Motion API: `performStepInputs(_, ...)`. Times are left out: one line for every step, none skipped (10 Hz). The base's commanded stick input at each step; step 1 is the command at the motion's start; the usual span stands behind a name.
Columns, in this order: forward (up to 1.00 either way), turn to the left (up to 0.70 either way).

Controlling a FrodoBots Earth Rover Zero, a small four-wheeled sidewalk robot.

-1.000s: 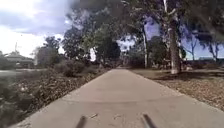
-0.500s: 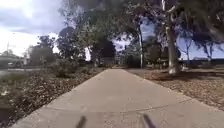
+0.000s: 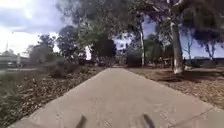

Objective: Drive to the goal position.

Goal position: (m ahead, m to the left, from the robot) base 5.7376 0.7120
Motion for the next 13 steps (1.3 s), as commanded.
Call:
performStepInputs(1.0,0.0)
performStepInputs(1.0,0.0)
performStepInputs(1.0,0.0)
performStepInputs(1.0,0.0)
performStepInputs(1.0,0.0)
performStepInputs(1.0,0.0)
performStepInputs(1.0,0.0)
performStepInputs(1.0,0.0)
performStepInputs(1.0,0.0)
performStepInputs(1.0,0.0)
performStepInputs(1.0,0.0)
performStepInputs(1.0,0.0)
performStepInputs(1.0,-0.09)
